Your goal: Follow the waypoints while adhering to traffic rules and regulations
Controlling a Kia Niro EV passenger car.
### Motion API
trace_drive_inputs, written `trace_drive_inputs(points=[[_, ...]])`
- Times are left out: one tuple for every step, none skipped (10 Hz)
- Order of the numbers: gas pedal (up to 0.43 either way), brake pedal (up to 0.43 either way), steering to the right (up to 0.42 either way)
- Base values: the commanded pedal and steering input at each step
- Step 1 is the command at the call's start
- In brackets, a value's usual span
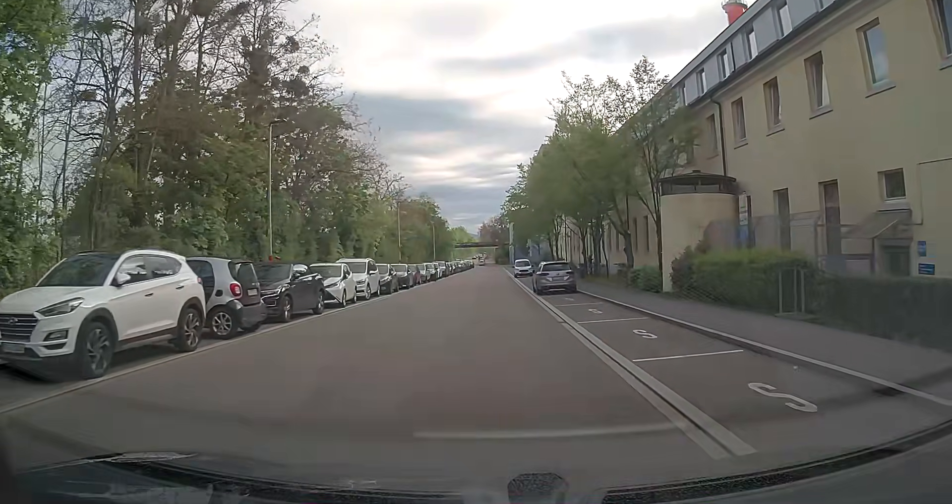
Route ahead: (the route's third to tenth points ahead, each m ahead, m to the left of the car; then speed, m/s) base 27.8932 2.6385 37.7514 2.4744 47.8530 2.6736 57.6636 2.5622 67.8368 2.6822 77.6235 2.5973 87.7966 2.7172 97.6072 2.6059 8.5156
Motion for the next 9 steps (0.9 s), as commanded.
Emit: trace_drive_inputs(points=[[0.11, 0.0, -0.001], [0.11, 0.0, -0.001], [0.11, 0.0, -0.001], [0.11, 0.0, -0.004], [0.11, 0.0, -0.008], [0.11, 0.0, -0.011], [0.11, 0.0, -0.011], [0.11, 0.0, -0.011], [0.11, 0.0, -0.011]])
